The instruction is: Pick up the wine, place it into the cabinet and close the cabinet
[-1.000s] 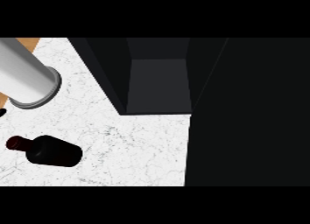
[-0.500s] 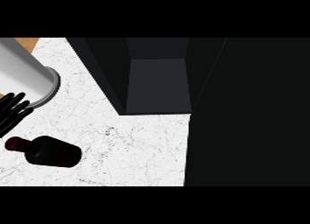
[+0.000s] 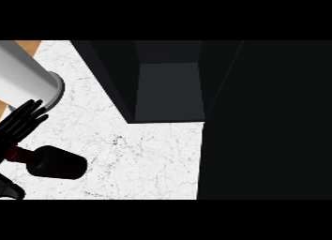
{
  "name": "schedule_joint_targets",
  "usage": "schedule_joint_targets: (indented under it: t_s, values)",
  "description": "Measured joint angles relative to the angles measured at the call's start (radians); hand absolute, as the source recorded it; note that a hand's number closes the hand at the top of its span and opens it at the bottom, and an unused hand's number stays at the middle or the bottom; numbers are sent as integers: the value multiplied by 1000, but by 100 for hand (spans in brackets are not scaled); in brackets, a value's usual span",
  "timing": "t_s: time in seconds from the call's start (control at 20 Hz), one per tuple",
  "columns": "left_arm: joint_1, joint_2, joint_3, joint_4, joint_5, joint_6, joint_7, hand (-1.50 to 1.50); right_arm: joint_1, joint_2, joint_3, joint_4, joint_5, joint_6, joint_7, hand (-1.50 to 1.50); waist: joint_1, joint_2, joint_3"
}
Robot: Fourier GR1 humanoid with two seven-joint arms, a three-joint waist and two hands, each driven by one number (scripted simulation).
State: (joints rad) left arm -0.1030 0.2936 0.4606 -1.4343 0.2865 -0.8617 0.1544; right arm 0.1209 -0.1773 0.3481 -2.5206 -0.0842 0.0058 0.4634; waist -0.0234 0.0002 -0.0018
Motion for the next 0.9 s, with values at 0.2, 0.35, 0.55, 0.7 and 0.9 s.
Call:
schedule_joint_targets:
  t_s: [0.2,0.35,0.55,0.7,0.9]
  values:
    - [-20,-4,-15,79,-93,3,-82,-150,0,-8,-10,-3,-2,3,8,-150,-2,0,0]
    - [-25,-1,-26,147,-162,1,-166,-150,3,-7,-7,-3,-2,1,6,-150,-2,-1,0]
    - [-34,8,-41,232,-219,-8,-252,-150,19,-10,-7,-5,-2,5,-7,-150,-3,-1,0]
    - [-44,12,-62,296,-273,-3,-320,-150,0,-9,-10,-4,-2,1,3,-150,-2,0,0]
    - [-41,12,-95,362,-343,29,-406,-150,15,-4,6,-3,-1,2,-13,-150,-2,-2,2]
